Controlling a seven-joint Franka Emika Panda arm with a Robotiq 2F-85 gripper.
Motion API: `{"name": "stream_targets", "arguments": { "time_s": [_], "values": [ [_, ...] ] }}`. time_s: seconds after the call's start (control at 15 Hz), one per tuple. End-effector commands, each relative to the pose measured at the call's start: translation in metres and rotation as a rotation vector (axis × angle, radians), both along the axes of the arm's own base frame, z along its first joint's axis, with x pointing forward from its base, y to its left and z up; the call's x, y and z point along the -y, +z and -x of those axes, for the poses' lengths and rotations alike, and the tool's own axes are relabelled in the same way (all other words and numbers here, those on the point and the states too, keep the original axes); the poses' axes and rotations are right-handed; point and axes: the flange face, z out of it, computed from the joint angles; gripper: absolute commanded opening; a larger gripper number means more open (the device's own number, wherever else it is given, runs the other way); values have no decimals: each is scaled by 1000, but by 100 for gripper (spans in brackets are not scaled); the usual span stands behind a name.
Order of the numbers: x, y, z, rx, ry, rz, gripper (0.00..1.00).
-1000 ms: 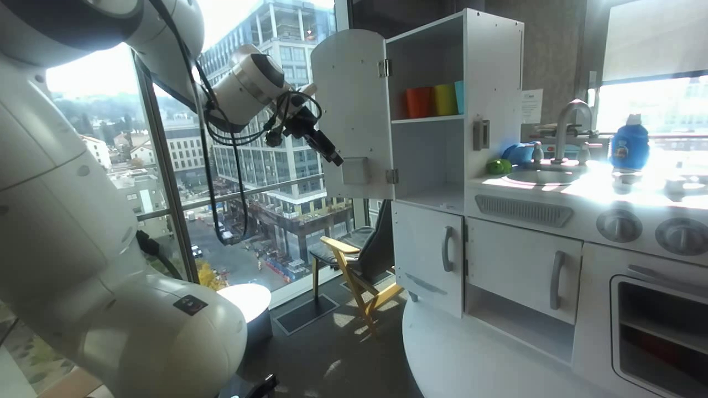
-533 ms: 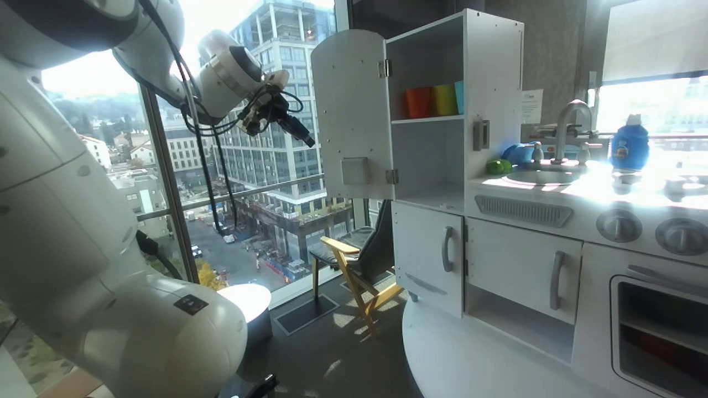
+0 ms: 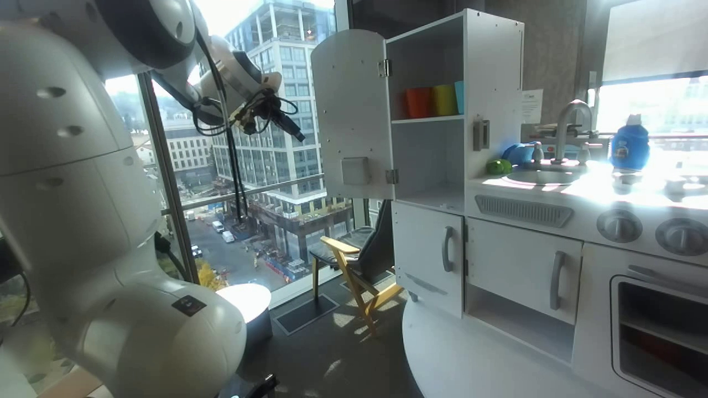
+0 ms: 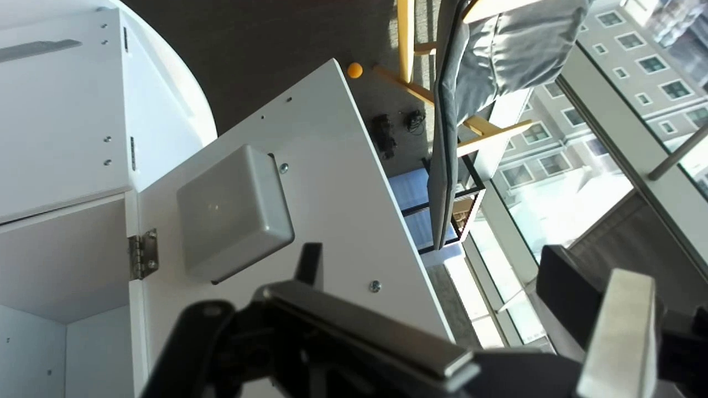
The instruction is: Close all the cabinet doors
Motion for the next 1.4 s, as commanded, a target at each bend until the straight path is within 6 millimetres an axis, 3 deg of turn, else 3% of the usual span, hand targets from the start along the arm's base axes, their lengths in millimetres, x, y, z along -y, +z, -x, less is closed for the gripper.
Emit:
{"name": "stream_targets", "arguments": {
  "time_s": [0.0, 0.33, 0.67, 0.8, 0.87, 1.07, 1.33],
  "values": [
    [-20, 7, -31, 74, -37, -18, 100],
    [-24, -11, -76, 162, -142, 38, 100],
    [-18, -17, -100, 246, -315, 116, 100],
    [-18, -23, -99, 233, -368, 155, 100],
    [-17, -36, -103, 213, -389, 194, 100],
    [-17, -61, -81, 175, -419, 305, 100],
    [-4, -77, -54, 160, -473, 412, 100]
  ]
}}
